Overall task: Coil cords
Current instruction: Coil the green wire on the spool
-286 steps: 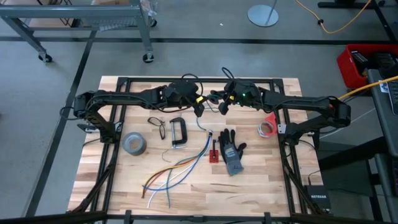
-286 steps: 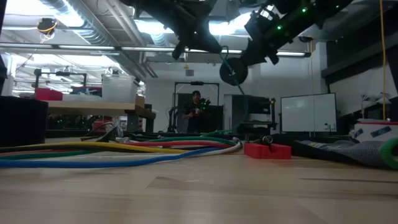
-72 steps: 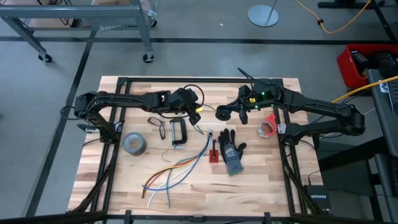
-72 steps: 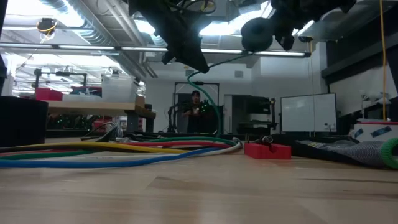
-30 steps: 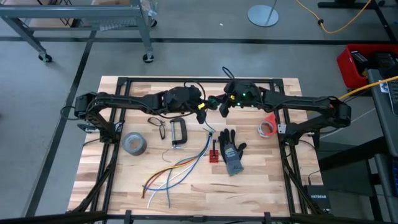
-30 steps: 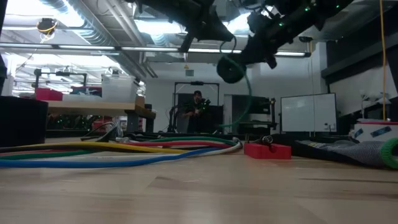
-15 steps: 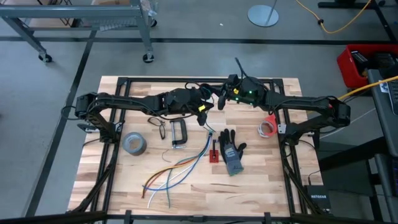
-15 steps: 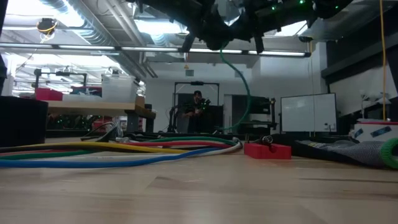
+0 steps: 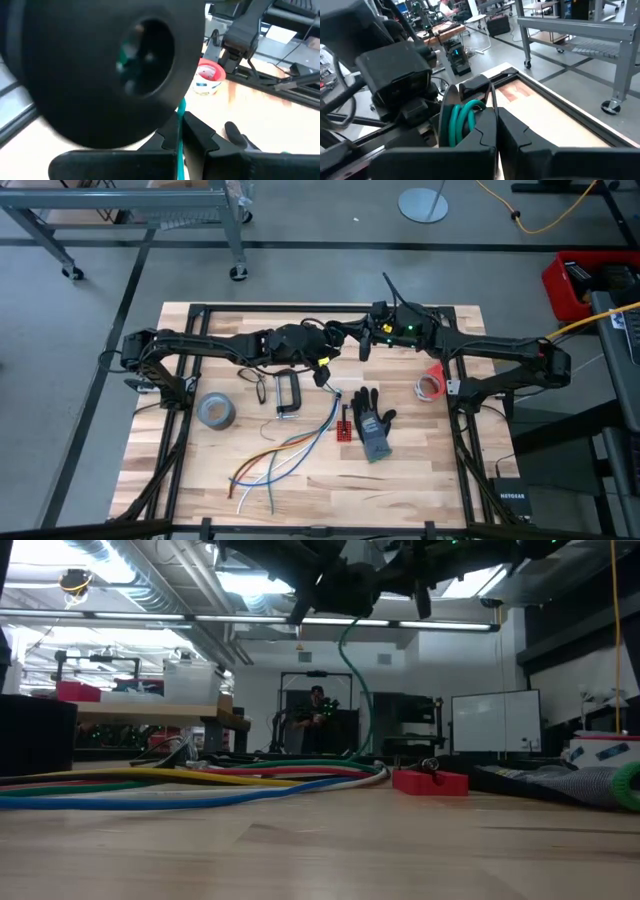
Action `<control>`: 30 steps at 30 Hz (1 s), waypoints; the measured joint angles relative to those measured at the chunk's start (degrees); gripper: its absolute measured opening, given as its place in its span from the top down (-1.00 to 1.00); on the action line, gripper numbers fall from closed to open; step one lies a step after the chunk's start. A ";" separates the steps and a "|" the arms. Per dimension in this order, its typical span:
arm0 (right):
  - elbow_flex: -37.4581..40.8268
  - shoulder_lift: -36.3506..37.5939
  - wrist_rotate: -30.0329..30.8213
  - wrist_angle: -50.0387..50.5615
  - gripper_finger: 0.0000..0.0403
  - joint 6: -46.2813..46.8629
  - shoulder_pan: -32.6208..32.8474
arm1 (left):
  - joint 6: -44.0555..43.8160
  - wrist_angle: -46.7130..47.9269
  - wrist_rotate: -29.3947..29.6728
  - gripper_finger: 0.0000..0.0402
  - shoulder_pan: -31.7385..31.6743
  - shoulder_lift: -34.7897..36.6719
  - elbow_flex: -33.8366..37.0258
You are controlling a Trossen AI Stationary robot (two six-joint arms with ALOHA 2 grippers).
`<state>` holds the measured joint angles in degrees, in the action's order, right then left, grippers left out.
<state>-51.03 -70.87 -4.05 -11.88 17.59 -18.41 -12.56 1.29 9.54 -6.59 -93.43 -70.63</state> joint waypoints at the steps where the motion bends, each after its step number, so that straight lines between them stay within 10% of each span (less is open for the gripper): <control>1: 0.00 0.68 0.02 0.77 0.99 -0.15 0.00 | 0.93 -0.13 0.04 1.00 0.00 0.00 0.00; 30: -0.11 5.37 -4.46 2.30 0.99 -0.94 0.00 | 9.69 -0.12 0.04 0.30 0.66 -0.13 0.07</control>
<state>-51.13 -65.49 -8.52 -9.58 16.64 -18.41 -2.87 1.17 9.58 -5.93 -93.56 -70.57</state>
